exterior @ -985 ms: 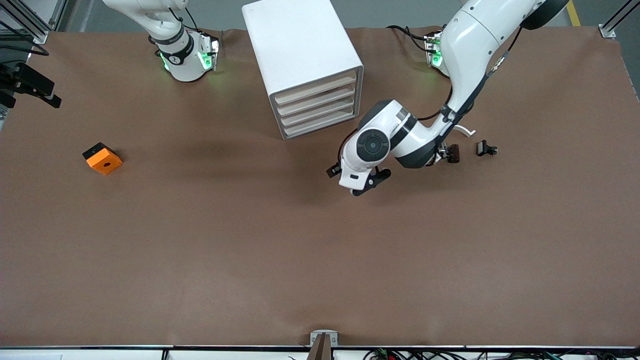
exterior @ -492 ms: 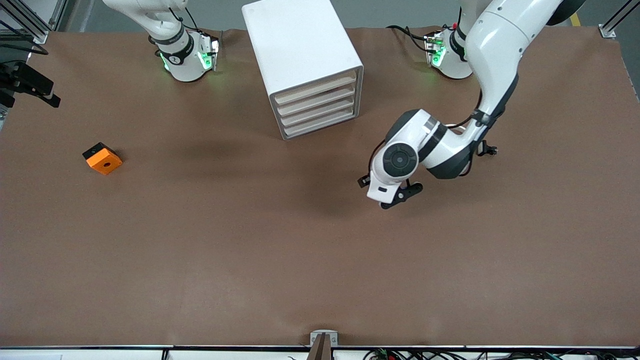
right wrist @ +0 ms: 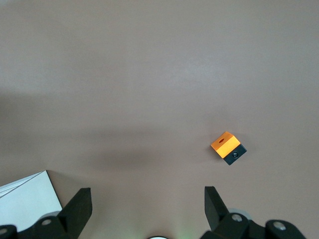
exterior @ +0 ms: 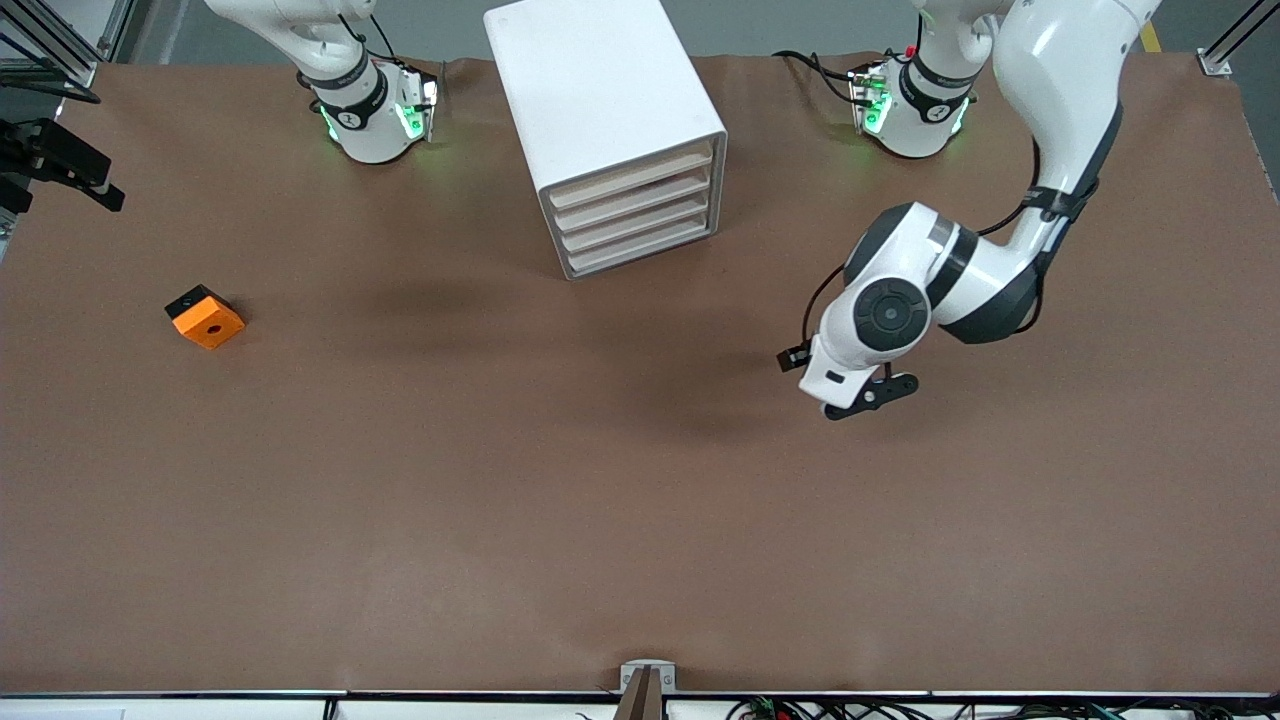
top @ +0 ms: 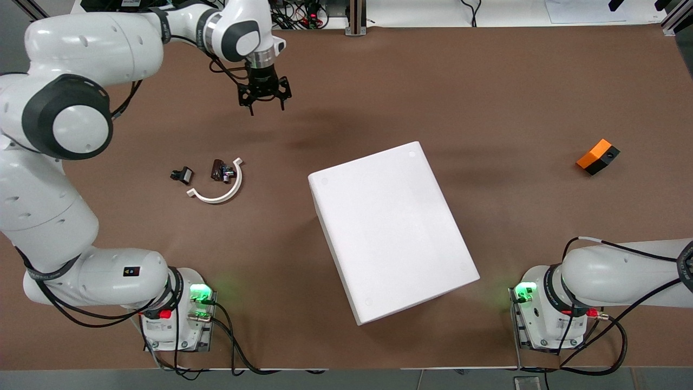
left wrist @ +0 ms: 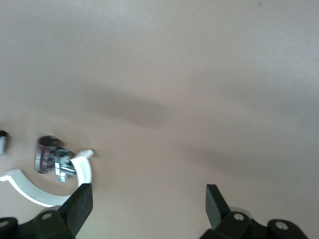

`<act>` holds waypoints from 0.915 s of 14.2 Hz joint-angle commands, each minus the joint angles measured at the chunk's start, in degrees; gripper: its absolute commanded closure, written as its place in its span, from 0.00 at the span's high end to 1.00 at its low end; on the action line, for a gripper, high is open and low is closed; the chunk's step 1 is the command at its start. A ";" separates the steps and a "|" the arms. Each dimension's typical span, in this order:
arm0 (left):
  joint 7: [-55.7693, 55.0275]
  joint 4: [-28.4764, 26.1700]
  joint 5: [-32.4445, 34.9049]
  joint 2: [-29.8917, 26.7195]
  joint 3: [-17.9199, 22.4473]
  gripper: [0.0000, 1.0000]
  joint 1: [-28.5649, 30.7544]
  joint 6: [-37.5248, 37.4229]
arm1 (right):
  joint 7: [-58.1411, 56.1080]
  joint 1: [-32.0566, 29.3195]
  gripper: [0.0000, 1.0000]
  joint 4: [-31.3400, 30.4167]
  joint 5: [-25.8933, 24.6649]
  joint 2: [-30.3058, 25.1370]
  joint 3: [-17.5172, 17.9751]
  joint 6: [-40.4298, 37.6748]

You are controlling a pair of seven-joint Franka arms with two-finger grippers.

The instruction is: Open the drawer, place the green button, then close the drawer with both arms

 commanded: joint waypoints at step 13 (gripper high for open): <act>20.91 -6.56 -4.85 -10.87 11.41 1.00 -4.22 -1.65 | 0.74 -0.68 1.00 -1.67 0.44 -1.72 -0.19 -0.89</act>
